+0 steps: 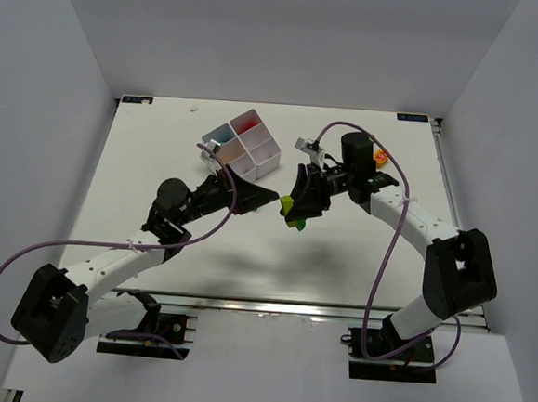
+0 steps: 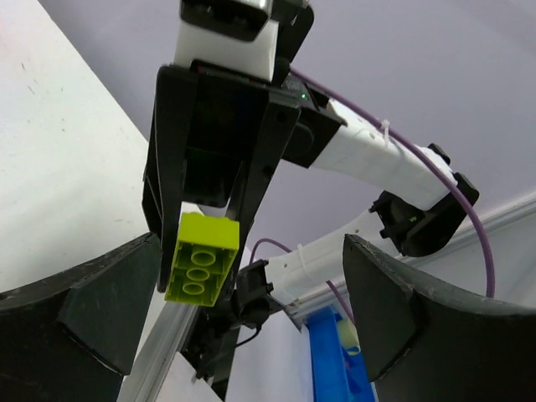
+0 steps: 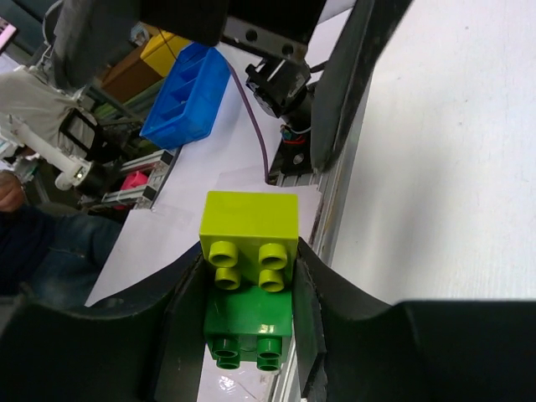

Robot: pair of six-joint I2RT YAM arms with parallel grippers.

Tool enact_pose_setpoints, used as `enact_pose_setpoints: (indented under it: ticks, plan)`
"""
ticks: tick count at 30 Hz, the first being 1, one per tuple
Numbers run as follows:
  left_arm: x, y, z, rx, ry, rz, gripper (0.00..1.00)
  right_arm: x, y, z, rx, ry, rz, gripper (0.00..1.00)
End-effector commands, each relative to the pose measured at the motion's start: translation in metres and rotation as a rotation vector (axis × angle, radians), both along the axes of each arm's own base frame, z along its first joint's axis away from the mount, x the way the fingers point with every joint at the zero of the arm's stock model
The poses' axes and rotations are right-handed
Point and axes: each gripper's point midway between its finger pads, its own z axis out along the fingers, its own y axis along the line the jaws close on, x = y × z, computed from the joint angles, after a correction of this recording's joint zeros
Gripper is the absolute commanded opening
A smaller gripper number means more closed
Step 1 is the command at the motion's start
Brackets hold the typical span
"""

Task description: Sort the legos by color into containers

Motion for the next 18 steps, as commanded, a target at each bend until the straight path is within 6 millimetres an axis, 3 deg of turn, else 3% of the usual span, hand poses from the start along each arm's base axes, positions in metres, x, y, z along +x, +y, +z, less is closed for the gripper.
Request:
enact_pose_setpoints:
  ticks: [1,18]
  plan:
    - [-0.004,-0.005,0.004,0.015,-0.042,-0.016,0.98,-0.016,-0.008,0.035,0.11,-0.109,0.117,0.0]
    - [0.008,-0.023,-0.01,0.101,-0.037,0.002,0.91,-0.014,0.008,0.031,0.068,-0.075,0.101,0.0]
